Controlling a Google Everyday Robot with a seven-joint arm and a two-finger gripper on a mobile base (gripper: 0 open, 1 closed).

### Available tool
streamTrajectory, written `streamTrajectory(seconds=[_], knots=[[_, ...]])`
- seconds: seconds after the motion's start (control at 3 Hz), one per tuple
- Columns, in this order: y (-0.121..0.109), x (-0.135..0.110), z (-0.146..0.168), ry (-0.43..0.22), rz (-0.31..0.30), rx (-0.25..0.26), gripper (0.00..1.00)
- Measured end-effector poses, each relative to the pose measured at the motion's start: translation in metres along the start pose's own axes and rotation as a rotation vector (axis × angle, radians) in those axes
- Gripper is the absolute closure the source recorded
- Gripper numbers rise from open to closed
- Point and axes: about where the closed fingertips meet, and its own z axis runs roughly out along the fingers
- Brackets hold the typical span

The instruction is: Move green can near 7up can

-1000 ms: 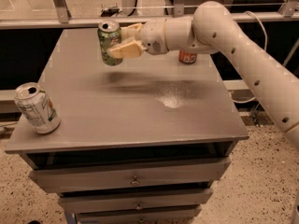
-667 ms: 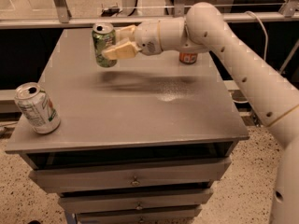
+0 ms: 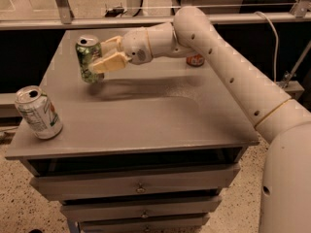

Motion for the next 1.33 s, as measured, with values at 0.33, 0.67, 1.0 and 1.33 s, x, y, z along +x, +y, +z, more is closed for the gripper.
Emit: streamTrajectory(seconds=[0.33, 0.67, 1.0, 1.33], knots=[[0.017, 0.000, 0.010, 0.017, 0.010, -0.061, 1.00], [0.037, 0.003, 0.012, 0.037, 0.026, -0.117, 1.00], [0.054, 0.005, 0.013, 0.046, 0.029, -0.167, 1.00], [0.070, 0.007, 0.018, 0.036, 0.022, -0.222, 1.00]])
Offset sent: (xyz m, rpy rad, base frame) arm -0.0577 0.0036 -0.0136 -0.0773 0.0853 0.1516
